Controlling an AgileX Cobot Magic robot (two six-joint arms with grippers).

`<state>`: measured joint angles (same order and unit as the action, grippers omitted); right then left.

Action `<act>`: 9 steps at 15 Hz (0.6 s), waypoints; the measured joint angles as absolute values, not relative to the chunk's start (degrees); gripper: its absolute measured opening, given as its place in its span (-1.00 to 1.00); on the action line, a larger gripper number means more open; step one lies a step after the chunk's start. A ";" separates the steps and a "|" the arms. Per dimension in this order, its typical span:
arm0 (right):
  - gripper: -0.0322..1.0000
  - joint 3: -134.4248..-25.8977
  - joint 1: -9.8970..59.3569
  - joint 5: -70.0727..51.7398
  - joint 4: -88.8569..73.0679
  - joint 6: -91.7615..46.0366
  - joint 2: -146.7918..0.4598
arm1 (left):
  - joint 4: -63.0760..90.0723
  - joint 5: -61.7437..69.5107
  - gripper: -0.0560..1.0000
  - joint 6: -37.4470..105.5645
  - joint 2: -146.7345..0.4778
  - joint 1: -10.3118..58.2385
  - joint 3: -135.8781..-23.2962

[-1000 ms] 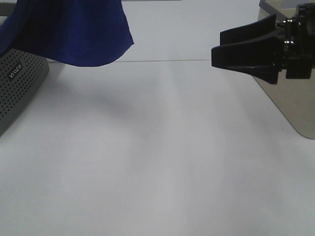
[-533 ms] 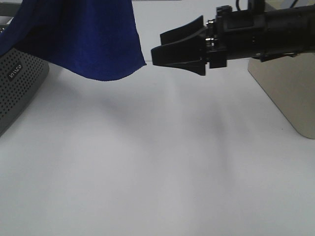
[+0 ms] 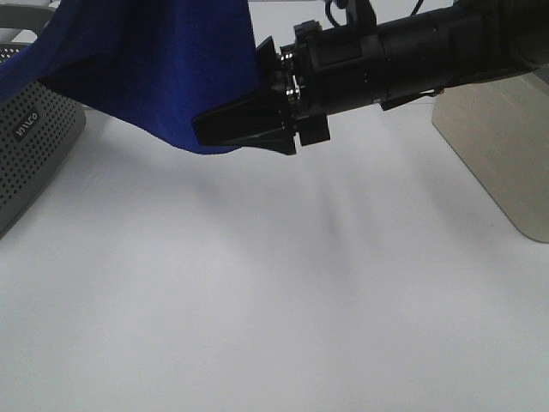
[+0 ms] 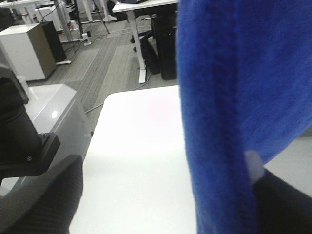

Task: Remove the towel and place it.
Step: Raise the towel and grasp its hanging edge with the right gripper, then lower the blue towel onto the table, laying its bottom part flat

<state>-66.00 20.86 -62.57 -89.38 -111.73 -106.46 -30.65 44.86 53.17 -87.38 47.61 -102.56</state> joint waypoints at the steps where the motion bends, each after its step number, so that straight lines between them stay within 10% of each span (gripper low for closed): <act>1: 0.60 -66.00 21.14 -62.45 -88.01 -110.87 -106.74 | -30.60 45.03 -0.89 53.17 -87.38 47.61 -102.56; 9: -0.69 -66.00 21.14 -61.65 -86.00 -107.77 -106.68 | -30.42 46.18 -0.89 53.17 -87.38 47.61 -102.56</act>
